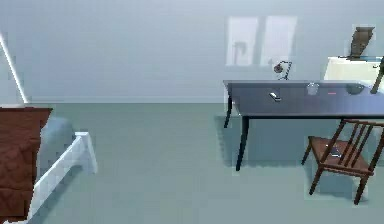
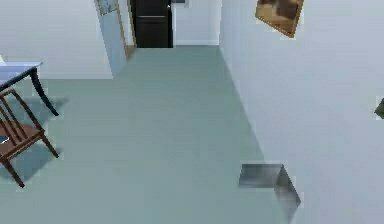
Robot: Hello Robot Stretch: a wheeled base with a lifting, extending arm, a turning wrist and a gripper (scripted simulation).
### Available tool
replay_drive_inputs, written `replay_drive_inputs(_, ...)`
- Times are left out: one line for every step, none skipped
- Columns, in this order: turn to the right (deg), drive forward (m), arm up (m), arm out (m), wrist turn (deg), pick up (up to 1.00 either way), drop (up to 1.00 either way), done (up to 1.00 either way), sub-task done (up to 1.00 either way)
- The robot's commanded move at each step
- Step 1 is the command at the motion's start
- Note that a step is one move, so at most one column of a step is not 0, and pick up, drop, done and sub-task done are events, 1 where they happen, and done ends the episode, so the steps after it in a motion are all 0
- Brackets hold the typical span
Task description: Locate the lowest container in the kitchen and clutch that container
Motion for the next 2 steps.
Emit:
replay_drive_inputs(45.0,0.00,0.00,0.00,0.0,0.00,0.00,0.00,0.00)
replay_drive_inputs(33.0,0.00,0.00,0.00,0.0,0.00,0.00,0.00,0.00)
